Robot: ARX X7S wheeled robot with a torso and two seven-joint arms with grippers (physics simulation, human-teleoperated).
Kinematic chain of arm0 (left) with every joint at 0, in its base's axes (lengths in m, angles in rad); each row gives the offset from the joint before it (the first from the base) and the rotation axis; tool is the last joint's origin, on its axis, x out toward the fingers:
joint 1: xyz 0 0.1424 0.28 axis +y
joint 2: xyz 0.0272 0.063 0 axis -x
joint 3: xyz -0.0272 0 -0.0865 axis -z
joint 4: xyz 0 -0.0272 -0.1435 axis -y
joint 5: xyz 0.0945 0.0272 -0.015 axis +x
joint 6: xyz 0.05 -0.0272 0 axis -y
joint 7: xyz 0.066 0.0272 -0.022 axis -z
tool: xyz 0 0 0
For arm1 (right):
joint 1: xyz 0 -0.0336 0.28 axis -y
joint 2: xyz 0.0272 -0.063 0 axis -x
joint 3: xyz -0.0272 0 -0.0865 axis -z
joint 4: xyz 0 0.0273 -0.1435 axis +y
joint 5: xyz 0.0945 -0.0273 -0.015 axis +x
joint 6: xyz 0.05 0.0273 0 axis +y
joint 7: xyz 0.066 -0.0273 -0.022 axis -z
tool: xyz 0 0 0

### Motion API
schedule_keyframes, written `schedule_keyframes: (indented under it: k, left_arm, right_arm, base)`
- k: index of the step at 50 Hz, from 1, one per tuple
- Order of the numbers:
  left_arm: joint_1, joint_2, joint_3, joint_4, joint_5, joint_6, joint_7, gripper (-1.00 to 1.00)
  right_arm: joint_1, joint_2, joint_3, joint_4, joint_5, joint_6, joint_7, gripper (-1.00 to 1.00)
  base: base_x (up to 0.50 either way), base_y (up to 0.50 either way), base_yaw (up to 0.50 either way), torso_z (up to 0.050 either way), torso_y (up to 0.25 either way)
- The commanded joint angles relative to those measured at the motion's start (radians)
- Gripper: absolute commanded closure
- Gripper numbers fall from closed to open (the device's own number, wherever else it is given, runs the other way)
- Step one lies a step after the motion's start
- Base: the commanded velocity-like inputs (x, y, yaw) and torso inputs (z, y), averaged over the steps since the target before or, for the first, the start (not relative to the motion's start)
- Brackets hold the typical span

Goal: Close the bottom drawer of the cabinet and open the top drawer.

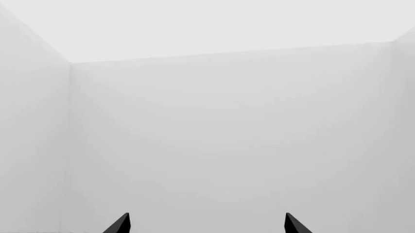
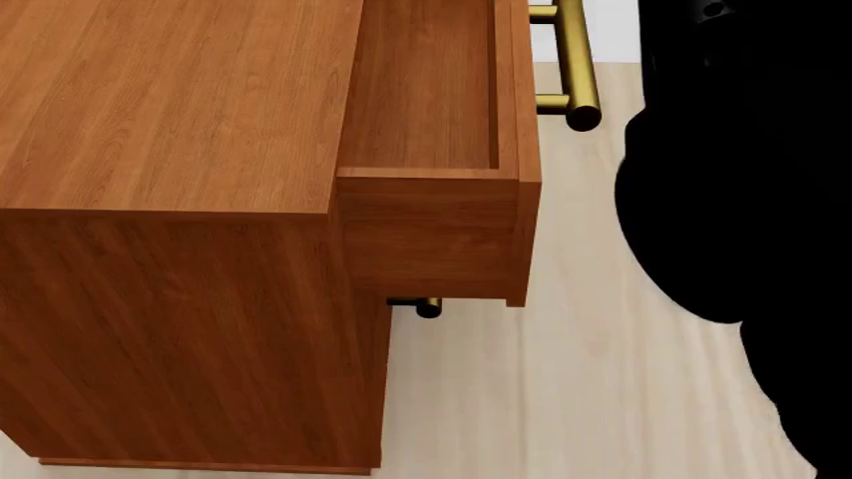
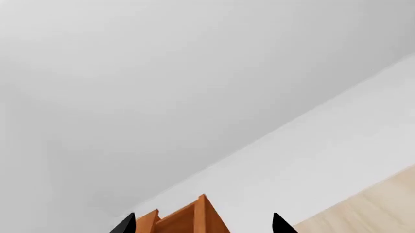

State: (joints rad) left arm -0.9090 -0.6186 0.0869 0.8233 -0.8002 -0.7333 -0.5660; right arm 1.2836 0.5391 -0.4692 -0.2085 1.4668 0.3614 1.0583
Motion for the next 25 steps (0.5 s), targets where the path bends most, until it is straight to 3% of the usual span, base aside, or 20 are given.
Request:
schedule_keyframes:
  k: [1, 25]
  left_arm:
    - [0.007, -0.003, -0.006, 0.004, -0.006, 0.006, -0.004, -1.0]
    - [0.013, -0.001, -0.009, 0.004, -0.017, 0.02, -0.006, -1.0]
  right_arm:
    - [0.079, 0.02, -0.047, 0.018, 0.013, 0.094, 0.02, -1.0]
    - [0.311, 0.023, -0.185, 0.19, 0.063, 0.37, -0.08, -1.0]
  base:
    - [0.0, 0.0, 0.0, 0.0, 0.0]
    - [0.0, 0.0, 0.0, 0.0, 0.0]
